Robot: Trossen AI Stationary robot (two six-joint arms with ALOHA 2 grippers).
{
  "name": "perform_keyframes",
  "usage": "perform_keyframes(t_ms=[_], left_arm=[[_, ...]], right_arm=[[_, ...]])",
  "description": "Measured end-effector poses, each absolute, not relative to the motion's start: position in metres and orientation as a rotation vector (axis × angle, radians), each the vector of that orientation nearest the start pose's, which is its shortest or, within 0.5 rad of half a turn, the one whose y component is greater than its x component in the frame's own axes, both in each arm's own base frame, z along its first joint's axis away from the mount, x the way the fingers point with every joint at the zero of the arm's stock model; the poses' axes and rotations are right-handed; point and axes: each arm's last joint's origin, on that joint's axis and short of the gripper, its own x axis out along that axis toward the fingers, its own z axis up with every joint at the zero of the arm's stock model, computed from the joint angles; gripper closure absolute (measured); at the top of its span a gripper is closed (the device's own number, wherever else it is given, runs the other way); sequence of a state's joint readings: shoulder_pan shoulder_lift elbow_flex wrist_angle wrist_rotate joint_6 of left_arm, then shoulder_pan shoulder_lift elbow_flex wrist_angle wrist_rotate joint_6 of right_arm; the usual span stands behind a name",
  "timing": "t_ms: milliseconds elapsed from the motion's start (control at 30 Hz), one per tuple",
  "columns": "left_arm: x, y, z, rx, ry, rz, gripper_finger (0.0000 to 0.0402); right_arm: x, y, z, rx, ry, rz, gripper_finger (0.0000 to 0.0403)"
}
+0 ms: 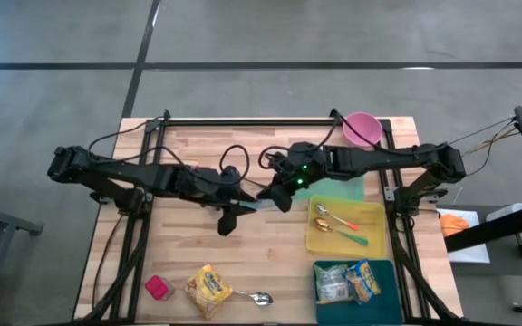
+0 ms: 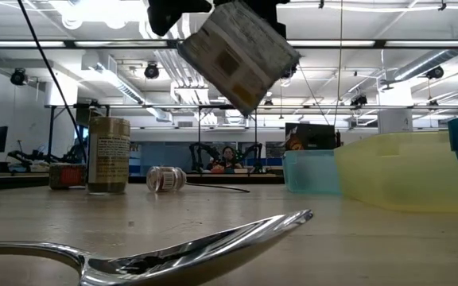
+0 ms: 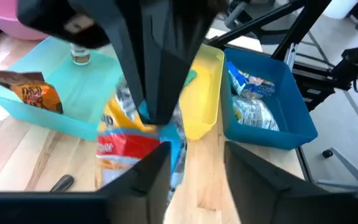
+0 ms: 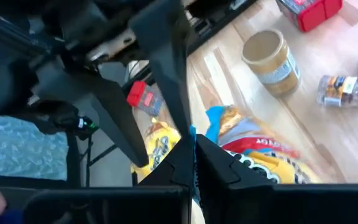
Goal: Pick & Place Food Item
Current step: Put the light blue noodle pack into the blue bin
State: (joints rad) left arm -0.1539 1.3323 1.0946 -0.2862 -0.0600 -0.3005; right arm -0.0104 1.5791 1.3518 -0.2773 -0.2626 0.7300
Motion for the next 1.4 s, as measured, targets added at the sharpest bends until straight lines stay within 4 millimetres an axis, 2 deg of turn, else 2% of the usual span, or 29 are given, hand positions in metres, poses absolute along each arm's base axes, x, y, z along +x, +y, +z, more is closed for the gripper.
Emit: perform_keyframes(t_ms=[300, 567, 767, 1100, 1400], left_arm=[[0.29, -0.042, 0.318, -0.266, 0.492, -0.01, 0.0151], [0.284, -0.041, 0.324, -0.271, 0.472, -0.013, 0.0127], [0.276, -0.039, 0.329, -0.267, 0.479, -0.009, 0.0126], [0.273, -0.037, 0.325, -0.253, 0.525, 0.003, 0.0126], [0.273, -0.034, 0.326, -0.229, 0.516, 0.006, 0.0126]], right_arm=[[0.354, 0.008, 0.324, 0.774, 0.606, 0.053, 0.0396], [0.336, 0.014, 0.335, 0.751, 0.651, 0.057, 0.0396], [0.306, 0.025, 0.349, 0.73, 0.721, 0.07, 0.0395], [0.24, 0.056, 0.374, 0.736, 0.867, 0.107, 0.0395], [0.197, 0.1, 0.373, 0.68, 0.97, 0.289, 0.0395]])
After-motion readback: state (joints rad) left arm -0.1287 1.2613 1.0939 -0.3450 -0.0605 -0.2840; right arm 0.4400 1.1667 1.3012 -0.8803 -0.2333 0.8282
